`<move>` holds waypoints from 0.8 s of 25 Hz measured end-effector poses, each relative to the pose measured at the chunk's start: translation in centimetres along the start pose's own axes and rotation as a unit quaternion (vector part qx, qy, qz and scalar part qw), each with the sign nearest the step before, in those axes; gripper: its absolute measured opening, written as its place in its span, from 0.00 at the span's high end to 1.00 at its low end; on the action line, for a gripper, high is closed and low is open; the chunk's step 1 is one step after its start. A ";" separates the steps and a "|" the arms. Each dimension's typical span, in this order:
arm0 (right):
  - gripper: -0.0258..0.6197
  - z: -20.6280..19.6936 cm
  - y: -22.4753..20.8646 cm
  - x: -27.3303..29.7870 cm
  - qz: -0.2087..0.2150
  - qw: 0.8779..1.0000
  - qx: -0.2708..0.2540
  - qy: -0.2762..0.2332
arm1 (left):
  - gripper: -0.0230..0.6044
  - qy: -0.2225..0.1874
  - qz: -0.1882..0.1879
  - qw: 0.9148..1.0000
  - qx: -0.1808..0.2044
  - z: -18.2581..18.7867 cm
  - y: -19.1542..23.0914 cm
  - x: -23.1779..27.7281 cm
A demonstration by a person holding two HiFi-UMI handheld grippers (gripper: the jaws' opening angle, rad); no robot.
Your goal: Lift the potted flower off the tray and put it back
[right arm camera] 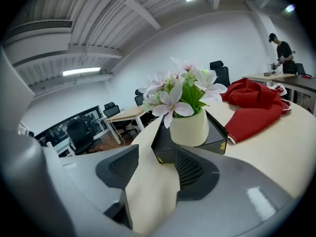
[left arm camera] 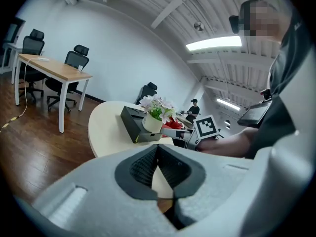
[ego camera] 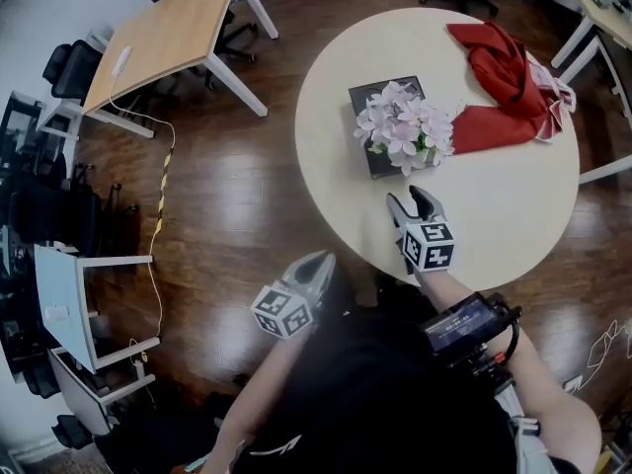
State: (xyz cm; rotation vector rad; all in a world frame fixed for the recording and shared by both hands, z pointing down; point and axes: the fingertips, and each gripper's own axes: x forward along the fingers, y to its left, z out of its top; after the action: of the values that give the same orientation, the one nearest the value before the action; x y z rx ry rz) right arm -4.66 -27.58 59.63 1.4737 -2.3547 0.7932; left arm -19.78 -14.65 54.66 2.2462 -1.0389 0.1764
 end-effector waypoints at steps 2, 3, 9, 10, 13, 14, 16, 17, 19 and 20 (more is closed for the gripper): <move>0.52 0.2 -0.5 0.9 -0.029 1.000 0.009 0.002 | 0.96 0.009 -0.013 1.000 0.003 0.4 0.9 0.2; 0.48 0.3 -0.7 1.3 -0.044 0.999 0.015 0.002 | 0.96 0.013 -0.020 1.000 0.006 0.7 1.4 0.3; 0.15 1.3 -1.8 4.4 -0.097 0.994 0.042 -0.007 | 0.96 0.020 -0.046 0.998 0.023 4.0 5.2 -0.6; 0.09 1.5 -2.1 5.0 -0.103 0.994 0.043 -0.008 | 0.96 0.021 -0.048 0.998 0.021 4.3 6.0 -0.8; 0.05 2.3 -3.7 6.0 -0.142 0.989 0.044 -0.017 | 0.96 0.029 -0.058 0.998 0.020 4.7 7.6 -1.3; 0.05 2.6 -4.3 6.2 -0.157 0.986 0.045 -0.021 | 0.96 0.033 -0.062 0.997 0.021 4.7 8.1 -1.4; 0.05 3.1 -5.3 6.8 -0.181 0.982 0.041 -0.027 | 0.96 0.039 -0.069 0.997 0.021 4.7 8.9 -1.6; 0.05 3.3 -5.7 7.0 -0.190 0.981 0.036 -0.028 | 0.96 0.042 -0.072 0.996 0.021 4.7 9.3 -1.7; 0.05 3.4 -6.6 7.3 -0.205 0.978 0.024 -0.029 | 0.96 0.047 -0.075 0.996 0.022 4.7 9.9 -1.8; 0.05 3.5 -7.1 7.4 -0.211 0.977 0.020 -0.030 | 0.96 0.048 -0.074 0.996 0.022 4.7 10.2 -1.9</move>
State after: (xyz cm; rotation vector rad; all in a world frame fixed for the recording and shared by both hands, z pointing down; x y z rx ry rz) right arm -1.46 -37.51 62.51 1.9454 -1.9602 0.6934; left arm -29.06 -21.18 55.39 2.3197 -0.8209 0.2434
